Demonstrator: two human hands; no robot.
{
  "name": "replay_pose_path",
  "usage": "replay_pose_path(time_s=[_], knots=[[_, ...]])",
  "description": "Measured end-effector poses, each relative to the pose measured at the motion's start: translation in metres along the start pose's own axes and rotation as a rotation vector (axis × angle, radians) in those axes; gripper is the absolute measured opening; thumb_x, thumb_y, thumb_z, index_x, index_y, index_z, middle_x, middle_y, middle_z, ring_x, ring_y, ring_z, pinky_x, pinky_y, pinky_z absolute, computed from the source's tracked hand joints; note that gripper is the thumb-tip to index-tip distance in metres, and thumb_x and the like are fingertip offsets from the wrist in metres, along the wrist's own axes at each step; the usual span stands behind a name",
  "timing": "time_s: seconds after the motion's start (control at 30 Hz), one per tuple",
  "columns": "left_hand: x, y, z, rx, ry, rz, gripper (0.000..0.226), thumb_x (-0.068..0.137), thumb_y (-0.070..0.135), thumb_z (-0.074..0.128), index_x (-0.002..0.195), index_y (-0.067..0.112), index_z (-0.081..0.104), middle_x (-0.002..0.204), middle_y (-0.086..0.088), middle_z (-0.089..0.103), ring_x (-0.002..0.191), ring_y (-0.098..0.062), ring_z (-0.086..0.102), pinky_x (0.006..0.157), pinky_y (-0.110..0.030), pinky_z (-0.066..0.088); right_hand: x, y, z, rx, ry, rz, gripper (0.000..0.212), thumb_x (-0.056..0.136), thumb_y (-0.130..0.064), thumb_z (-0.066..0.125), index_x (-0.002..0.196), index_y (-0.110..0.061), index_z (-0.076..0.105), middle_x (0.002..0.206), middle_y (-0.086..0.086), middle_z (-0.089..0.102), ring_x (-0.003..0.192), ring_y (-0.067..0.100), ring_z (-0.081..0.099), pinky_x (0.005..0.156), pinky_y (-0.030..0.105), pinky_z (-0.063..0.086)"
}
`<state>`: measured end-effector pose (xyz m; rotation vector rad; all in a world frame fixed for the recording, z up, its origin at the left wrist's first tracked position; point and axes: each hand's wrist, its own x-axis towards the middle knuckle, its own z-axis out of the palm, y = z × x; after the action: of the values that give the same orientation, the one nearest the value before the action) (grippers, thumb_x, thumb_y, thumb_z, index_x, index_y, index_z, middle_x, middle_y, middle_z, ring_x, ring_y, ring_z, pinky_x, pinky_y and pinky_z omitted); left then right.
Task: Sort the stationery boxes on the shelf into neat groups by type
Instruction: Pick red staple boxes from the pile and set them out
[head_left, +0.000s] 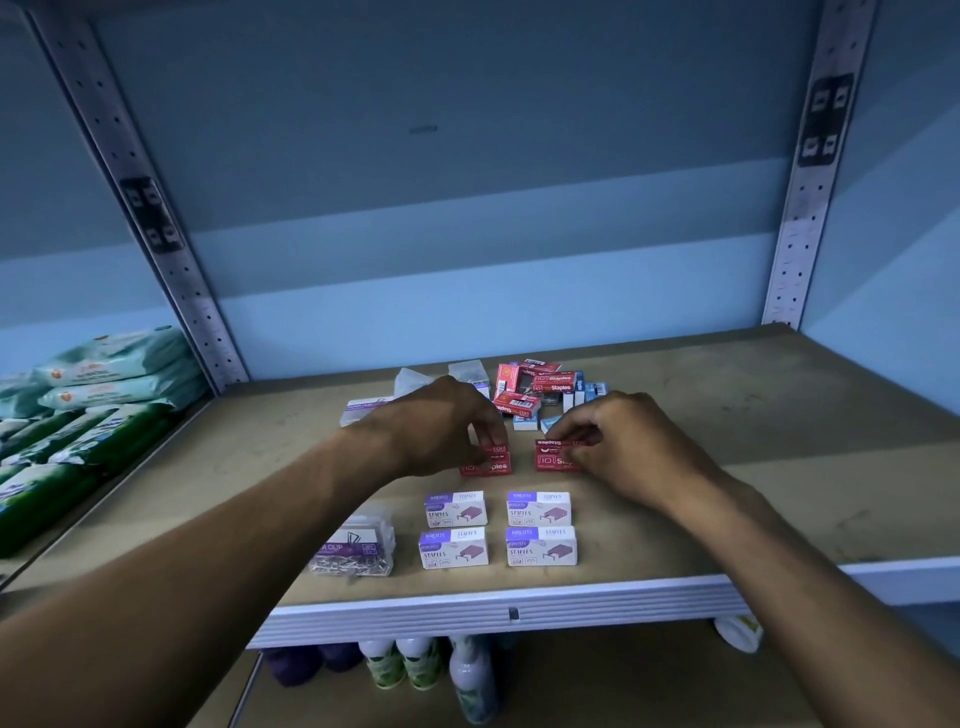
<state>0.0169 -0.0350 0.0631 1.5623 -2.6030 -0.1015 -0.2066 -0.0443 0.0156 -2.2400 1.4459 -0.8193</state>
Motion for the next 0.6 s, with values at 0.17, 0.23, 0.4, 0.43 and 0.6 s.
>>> replay_pose_path(time_s=[0.17,0.23,0.4,0.43,0.6], knots=[[0.003,0.018,-0.008,0.001,0.123,0.022,0.023,0.086,0.017,0.070,0.107,0.024,0.075,0.108,0.006,0.073,0.067,0.008,0.051,0.067,-0.006,0.037,-0.012,0.006,-0.022,-0.013,0.052,-0.026,0.026,0.079,-0.009,0.075,0.097,-0.028,0.082,0.090,-0.011,0.078,0.068,-0.015,0.059,0.065,-0.002,0.041],[0.005,0.030,-0.012,-0.006,0.152,0.040,0.024,0.085,0.017,0.070,0.107,0.024,0.075,0.106,0.007,0.073,0.067,0.009,0.051,0.066,-0.001,0.035,-0.019,0.006,-0.033,-0.014,0.070,-0.033,0.025,0.079,-0.010,0.078,0.096,-0.028,0.082,0.088,-0.011,0.078,0.069,-0.013,0.061,0.067,0.000,0.043],[0.005,0.062,-0.012,-0.038,0.184,0.129,0.021,0.083,0.018,0.073,0.103,0.024,0.077,0.098,0.008,0.075,0.070,0.026,0.051,0.062,0.003,0.034,-0.043,0.008,-0.059,-0.028,0.096,-0.048,0.022,0.078,-0.014,0.083,0.095,-0.029,0.082,0.083,-0.017,0.074,0.072,-0.012,0.063,0.067,0.001,0.042],[0.005,0.068,-0.012,-0.046,0.181,0.146,0.021,0.082,0.016,0.073,0.102,0.023,0.077,0.097,0.008,0.075,0.070,0.028,0.050,0.063,0.004,0.034,-0.048,0.009,-0.063,-0.033,0.095,-0.048,0.022,0.078,-0.015,0.083,0.095,-0.029,0.081,0.081,-0.019,0.073,0.072,-0.013,0.063,0.067,0.000,0.042],[0.002,0.093,-0.006,-0.097,0.116,0.199,0.020,0.082,0.014,0.072,0.101,0.019,0.078,0.096,0.008,0.076,0.067,0.029,0.051,0.063,0.004,0.034,-0.070,0.015,-0.083,-0.076,0.058,-0.039,0.020,0.078,-0.021,0.084,0.093,-0.033,0.081,0.084,-0.021,0.075,0.077,-0.012,0.065,0.071,0.002,0.045]])
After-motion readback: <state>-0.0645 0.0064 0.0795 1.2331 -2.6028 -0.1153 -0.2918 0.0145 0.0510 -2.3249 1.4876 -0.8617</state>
